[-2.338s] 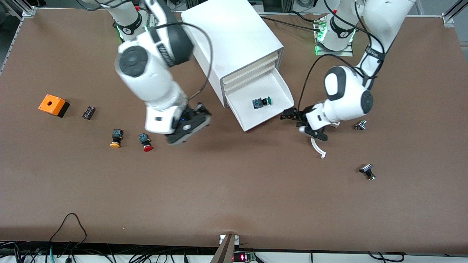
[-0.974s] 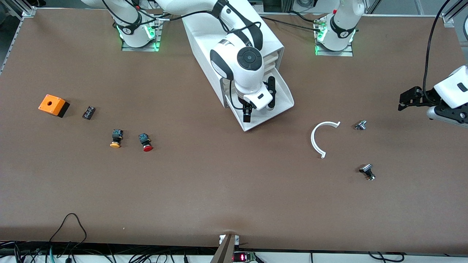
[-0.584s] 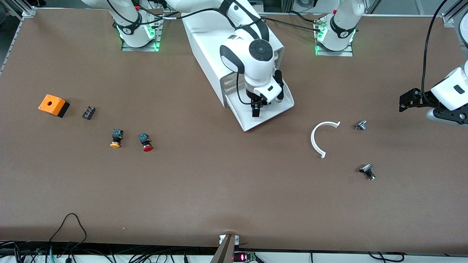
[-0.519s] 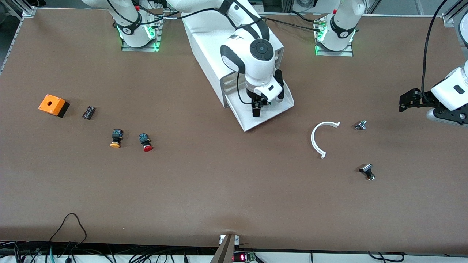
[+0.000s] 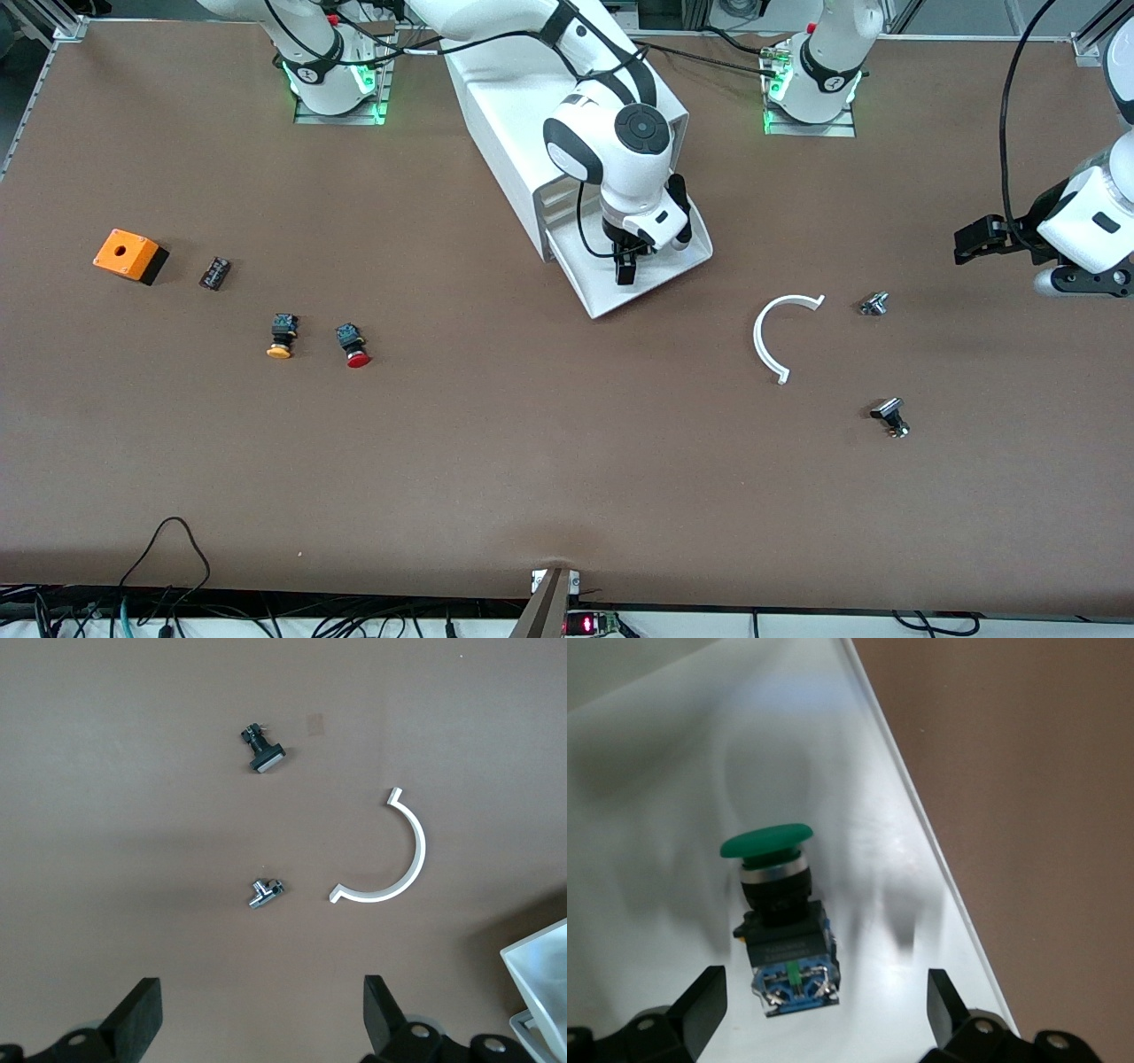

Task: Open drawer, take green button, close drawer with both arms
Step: 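Lower the right gripper and grasp the green push button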

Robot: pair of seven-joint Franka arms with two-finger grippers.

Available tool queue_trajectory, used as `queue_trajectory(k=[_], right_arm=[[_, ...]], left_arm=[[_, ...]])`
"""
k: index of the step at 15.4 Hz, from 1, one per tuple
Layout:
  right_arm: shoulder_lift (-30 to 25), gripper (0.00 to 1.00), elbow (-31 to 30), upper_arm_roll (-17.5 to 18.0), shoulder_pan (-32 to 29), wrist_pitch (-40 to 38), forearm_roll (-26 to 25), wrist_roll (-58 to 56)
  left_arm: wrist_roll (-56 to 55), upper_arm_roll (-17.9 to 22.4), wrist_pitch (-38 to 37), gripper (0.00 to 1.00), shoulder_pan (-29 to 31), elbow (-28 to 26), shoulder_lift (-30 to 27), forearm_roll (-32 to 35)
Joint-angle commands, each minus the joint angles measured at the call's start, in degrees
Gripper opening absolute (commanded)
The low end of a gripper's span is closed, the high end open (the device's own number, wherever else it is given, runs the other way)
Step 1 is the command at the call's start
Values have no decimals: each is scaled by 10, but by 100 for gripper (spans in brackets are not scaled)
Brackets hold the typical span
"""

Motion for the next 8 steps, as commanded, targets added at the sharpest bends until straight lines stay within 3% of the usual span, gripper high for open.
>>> queue_trajectory(k=[1,4,8], right_arm=[[11,100,20,-3,10,-14,-3,2],[16,97,20,-3,10,-7,-4,0],[20,77,20,-3,10,-5,-4,-1]], left_arm=[[-13,0,-13,100,-4,13,2,8],[-13,0,-14,100,-5,20,4,7],[-13,0,-15,100,-5,21,4,7]])
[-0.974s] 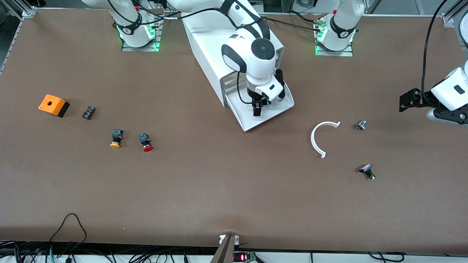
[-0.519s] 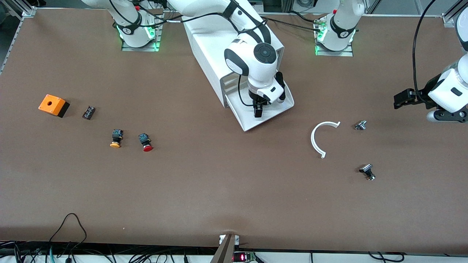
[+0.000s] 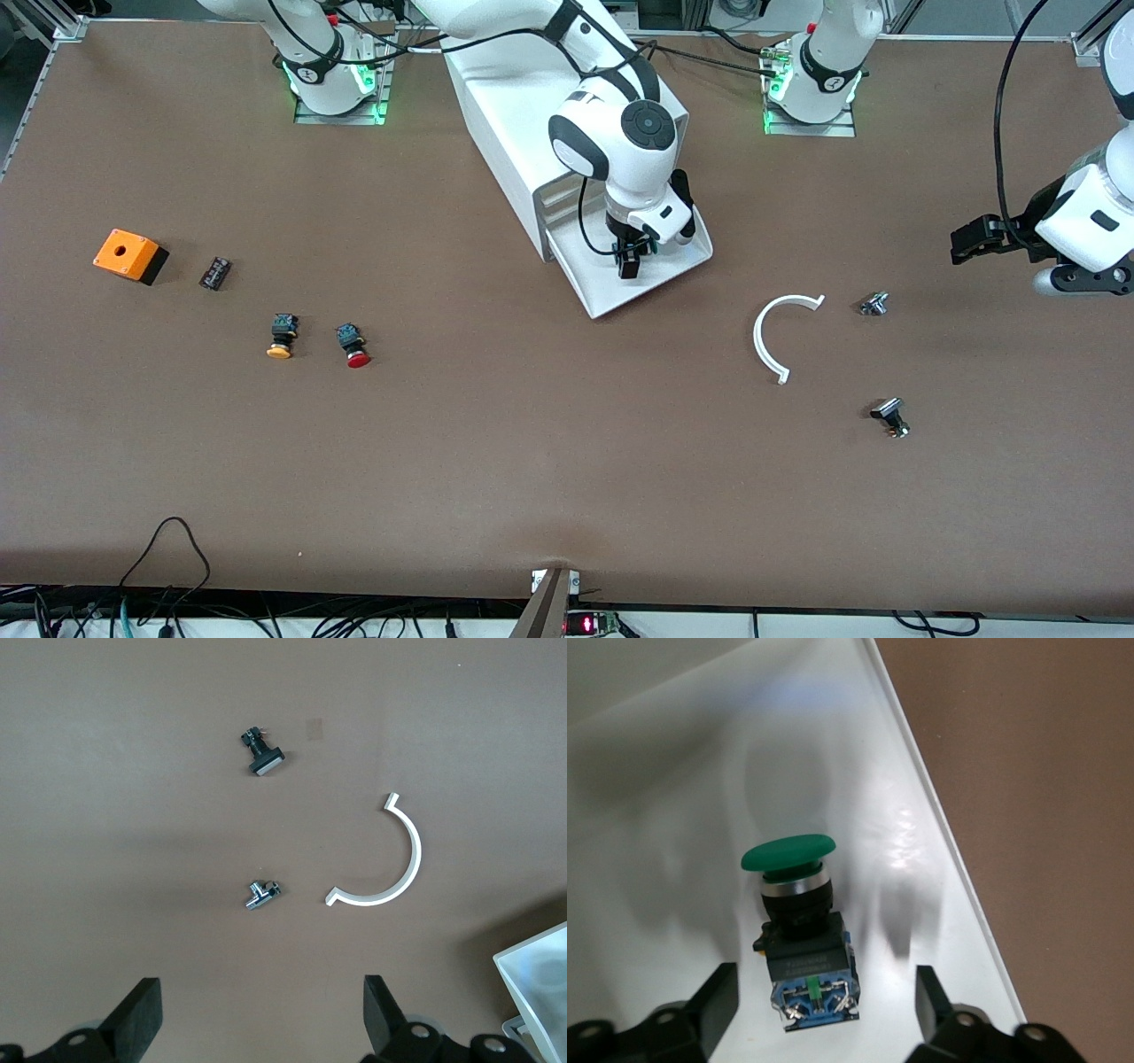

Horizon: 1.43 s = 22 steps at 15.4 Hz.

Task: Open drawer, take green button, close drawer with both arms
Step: 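Lower the right gripper and grasp the green push button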

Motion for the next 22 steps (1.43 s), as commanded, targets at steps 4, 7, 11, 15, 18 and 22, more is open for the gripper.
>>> queue_trajectory(k=[4,7,11,15,18,22], right_arm=[[16,52,21,-4,4,4,-5,-2],[15,38,22,-7,4,6,-5,1],[11,27,23,-17,7,2,-5,3],[-16,25,24,-47,20,1,-3,36],[-65,25,19,-77,14,-1,-1,62],[-111,25,-23,-105,-42,10,0,156]], left_arm=[[-4,0,-15,100,-3,18,5,7],[-3,0,-15,100,-3,18,6,8],[-2,0,-14,100,-3,18,9,8],[-2,-1,-12,100,-3,18,11,8],[-2,-5,-13,100,-3,19,13,8],[-2,-9,-11,100,-3,18,21,11]])
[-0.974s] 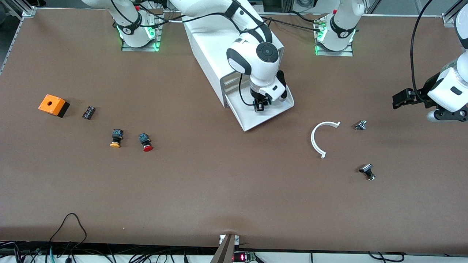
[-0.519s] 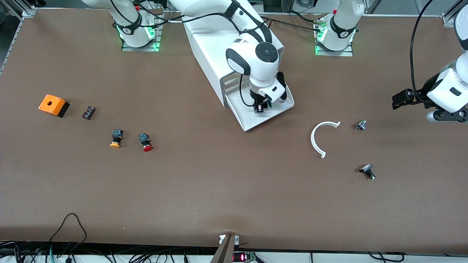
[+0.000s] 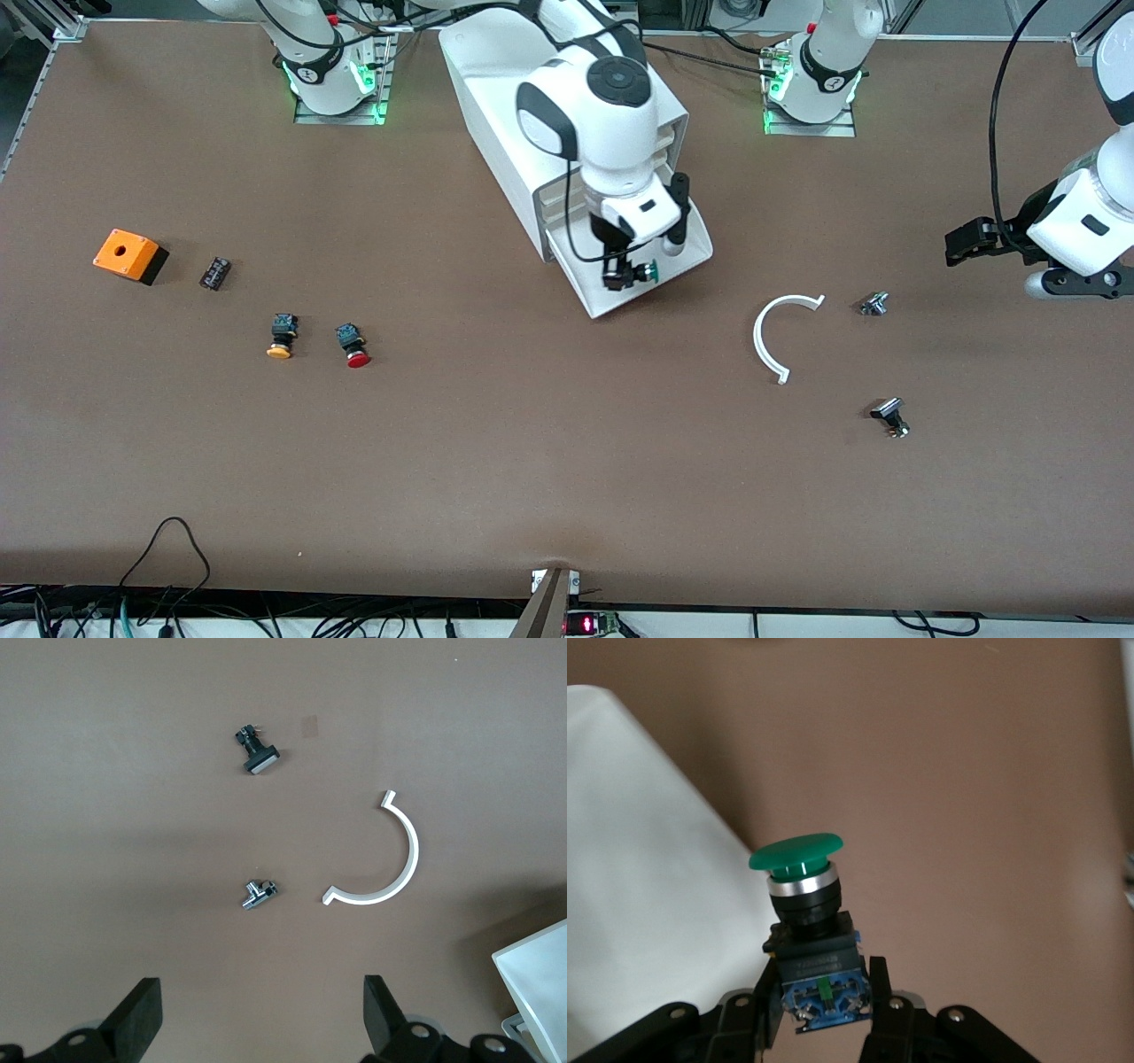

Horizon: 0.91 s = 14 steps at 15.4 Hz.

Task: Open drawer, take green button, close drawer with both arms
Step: 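Lift the green button out with the right gripper toward the red button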

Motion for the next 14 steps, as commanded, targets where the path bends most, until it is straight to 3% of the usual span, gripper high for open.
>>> queue_trajectory(k=[1,6,10,14], right_arm=[[-41,25,-56,0,-48,16,0,79],[-62,25,-141,-1,-143,33,0,130],[-51,25,-162,0,-216,41,9,204],[-43,25,-233,2,-225,66,21,327]], left_arm=[[-2,-5,-10,100,-2,17,16,11],[-2,-25,-7,100,-6,14,23,8],[-1,-25,1,100,-13,-8,67,7],[-15,-23,49,100,-14,-18,104,-101]])
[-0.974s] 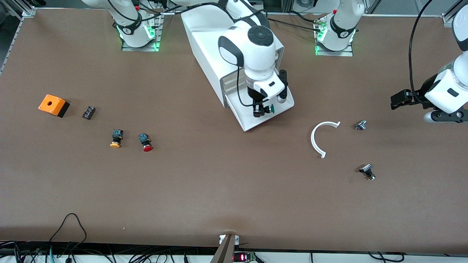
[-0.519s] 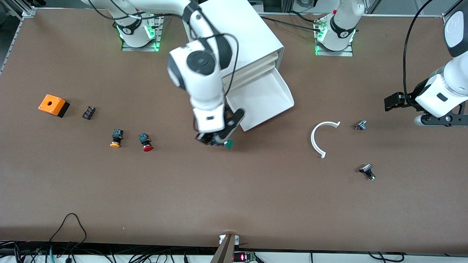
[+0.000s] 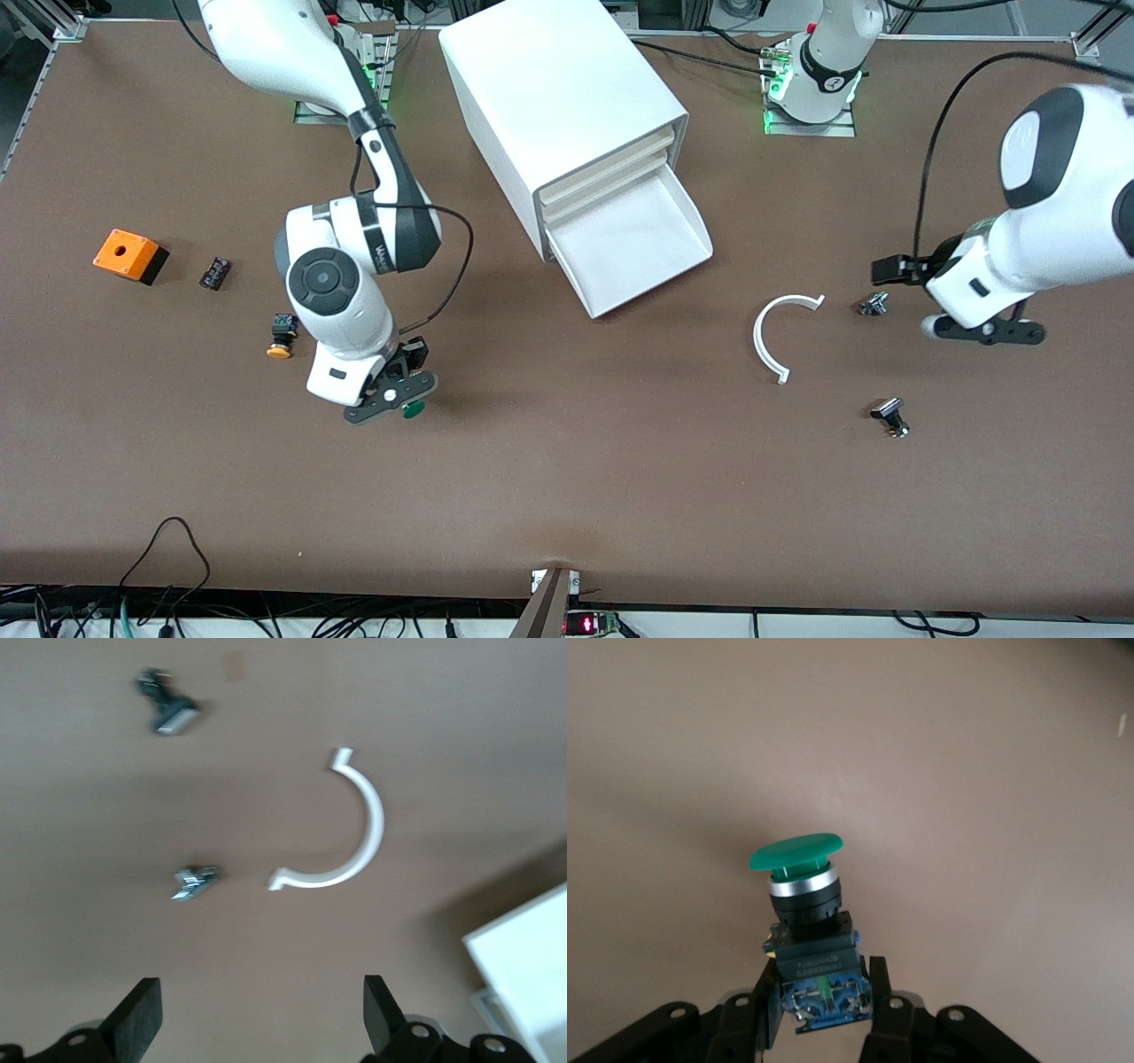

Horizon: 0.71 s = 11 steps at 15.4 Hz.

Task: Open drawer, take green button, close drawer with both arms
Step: 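Lift the green button out with the right gripper toward the red button, then place the green button beside the red button while the left gripper pushes drawer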

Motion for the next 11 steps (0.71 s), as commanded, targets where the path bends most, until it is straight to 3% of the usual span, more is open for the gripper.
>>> queue_trajectory(k=[1,4,8,9,10,11], right_arm=[[-10,25,-75,15,4,46,6,97],[-15,25,-108,50,5,59,6,201],[-16,27,-144,61,5,81,6,240],[-16,36,-147,61,5,84,7,241],[-16,53,-144,61,5,83,7,247],[-20,92,-142,61,5,81,7,261]], left_arm=[[-30,0,69,100,-6,-18,24,-41],[-127,-10,212,100,-47,-87,45,-44],[-247,-28,386,100,-97,-159,79,-45],[-272,-28,427,100,-114,-180,84,-45],[-294,-28,457,100,-124,-197,85,-45],[-315,-28,478,100,-135,-209,86,-45]])
